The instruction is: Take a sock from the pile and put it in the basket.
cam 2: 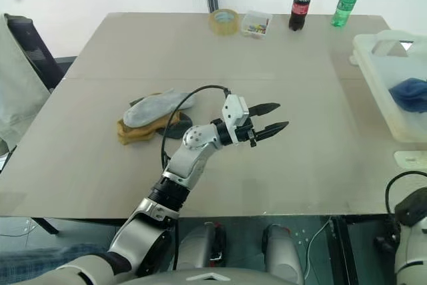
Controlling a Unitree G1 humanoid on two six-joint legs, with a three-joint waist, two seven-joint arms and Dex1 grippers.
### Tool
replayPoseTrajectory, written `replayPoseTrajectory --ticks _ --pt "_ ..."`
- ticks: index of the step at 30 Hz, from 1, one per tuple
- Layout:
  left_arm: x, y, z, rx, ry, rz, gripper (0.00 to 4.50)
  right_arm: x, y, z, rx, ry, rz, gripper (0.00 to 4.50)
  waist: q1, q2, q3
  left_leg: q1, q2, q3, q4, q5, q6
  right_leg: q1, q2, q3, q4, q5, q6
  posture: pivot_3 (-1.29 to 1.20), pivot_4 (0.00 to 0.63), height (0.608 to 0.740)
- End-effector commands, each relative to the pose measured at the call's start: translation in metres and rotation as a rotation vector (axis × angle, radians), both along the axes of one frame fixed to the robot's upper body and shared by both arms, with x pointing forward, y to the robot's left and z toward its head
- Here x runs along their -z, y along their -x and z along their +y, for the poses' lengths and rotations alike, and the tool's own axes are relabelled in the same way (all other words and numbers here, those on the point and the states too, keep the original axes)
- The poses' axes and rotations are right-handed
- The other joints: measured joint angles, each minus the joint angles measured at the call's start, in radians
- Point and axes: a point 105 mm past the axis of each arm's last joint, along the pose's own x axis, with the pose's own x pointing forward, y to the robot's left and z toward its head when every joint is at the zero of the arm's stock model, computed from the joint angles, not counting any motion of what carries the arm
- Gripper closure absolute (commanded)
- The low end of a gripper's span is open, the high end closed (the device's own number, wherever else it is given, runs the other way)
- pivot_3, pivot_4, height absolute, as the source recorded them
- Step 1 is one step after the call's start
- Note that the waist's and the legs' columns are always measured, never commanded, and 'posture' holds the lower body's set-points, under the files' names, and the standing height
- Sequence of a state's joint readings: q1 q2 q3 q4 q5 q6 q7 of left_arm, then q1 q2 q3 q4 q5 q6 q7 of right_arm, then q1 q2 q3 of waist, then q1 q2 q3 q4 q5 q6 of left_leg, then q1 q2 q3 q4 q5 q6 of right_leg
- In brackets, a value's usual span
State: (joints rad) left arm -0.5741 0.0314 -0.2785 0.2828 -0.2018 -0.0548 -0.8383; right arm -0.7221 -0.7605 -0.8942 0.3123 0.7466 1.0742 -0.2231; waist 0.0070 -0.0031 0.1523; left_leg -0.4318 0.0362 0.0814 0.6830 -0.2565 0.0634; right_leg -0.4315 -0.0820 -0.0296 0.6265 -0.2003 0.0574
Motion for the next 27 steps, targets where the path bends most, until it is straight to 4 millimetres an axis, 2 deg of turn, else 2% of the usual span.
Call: replayPoseTrajectory --ticks 1,3,5,10,13,16,18,20,24,27 --pt "0.000 -0.003 0.005 -0.043 -0.041 -0.045 1.82 -0.050 0.009 0.050 -0.151 0.154 -0.159 0.06 -0.004 0.001 0.000 0.000 0.000 0.000 0.000 0.000 0.000 0.000 0.000 0.000 0.000 0.000 0.000 0.00 0.150 0.740" --pt "0.008 -0.003 0.012 -0.061 -0.059 -0.010 1.82 -0.044 0.008 0.091 -0.333 0.290 -0.156 0.06 -0.005 0.001 -0.001 0.001 0.001 -0.001 0.000 0.000 0.000 0.000 0.002 -0.001 0.001 0.000 0.000 0.00 0.150 0.740" --pt "0.015 0.001 0.017 -0.064 -0.075 0.018 1.82 -0.030 0.011 0.120 -0.465 0.372 -0.157 0.06 -0.006 0.001 -0.001 0.001 0.002 -0.003 0.000 0.000 0.000 0.001 0.003 -0.002 0.001 0.000 0.000 0.00 0.150 0.740" --pt "0.047 0.017 0.043 -0.090 -0.191 0.130 1.82 0.035 0.030 0.173 -0.742 0.503 -0.043 0.06 0.000 0.002 -0.001 0.000 0.002 -0.002 0.000 0.000 0.000 0.000 0.002 -0.001 0.000 0.000 0.000 0.00 0.150 0.740" --pt "0.062 0.027 0.067 -0.155 -0.224 0.223 1.82 0.068 0.049 0.192 -0.895 0.519 -0.034 0.06 0.002 0.002 -0.001 0.000 0.002 -0.002 0.000 0.000 0.000 0.000 0.001 -0.001 0.000 0.000 0.000 0.00 0.150 0.740" --pt "0.075 0.040 0.089 -0.214 -0.261 0.305 1.82 0.083 0.066 0.190 -0.981 0.471 -0.093 0.06 0.005 0.002 -0.001 0.001 0.002 -0.002 0.001 0.000 0.000 0.001 0.001 -0.001 0.000 0.000 0.000 0.00 0.150 0.740" --pt "0.083 0.054 0.108 -0.250 -0.289 0.350 1.82 0.102 0.078 0.175 -1.036 0.523 -0.050 0.06 0.004 0.002 -0.001 0.004 0.003 -0.002 0.001 0.000 0.000 0.004 0.000 -0.001 0.000 -0.003 -0.003 0.00 0.150 0.740" --pt "0.083 0.063 0.123 -0.299 -0.280 0.397 1.82 0.112 0.092 0.164 -1.105 0.536 -0.028 0.06 0.002 0.002 -0.001 0.007 0.003 -0.002 0.002 0.000 0.000 0.006 0.000 0.000 0.000 -0.004 -0.001 0.00 0.150 0.740" --pt "0.078 0.078 0.140 -0.368 -0.254 0.443 1.82 0.111 0.099 0.138 -1.131 0.555 -0.039 0.06 -0.003 0.002 -0.001 0.016 0.005 -0.001 0.000 -0.001 -0.001 0.012 0.000 0.000 0.000 -0.005 0.000 0.00 0.150 0.740" --pt "0.084 0.090 0.154 -0.420 -0.288 0.456 1.82 0.111 0.104 0.124 -1.175 0.562 -0.044 0.06 -0.012 0.002 -0.001 0.017 0.005 0.000 0.000 -0.001 -0.001 0.013 -0.001 0.000 0.000 -0.005 0.000 0.00 0.150 0.740"
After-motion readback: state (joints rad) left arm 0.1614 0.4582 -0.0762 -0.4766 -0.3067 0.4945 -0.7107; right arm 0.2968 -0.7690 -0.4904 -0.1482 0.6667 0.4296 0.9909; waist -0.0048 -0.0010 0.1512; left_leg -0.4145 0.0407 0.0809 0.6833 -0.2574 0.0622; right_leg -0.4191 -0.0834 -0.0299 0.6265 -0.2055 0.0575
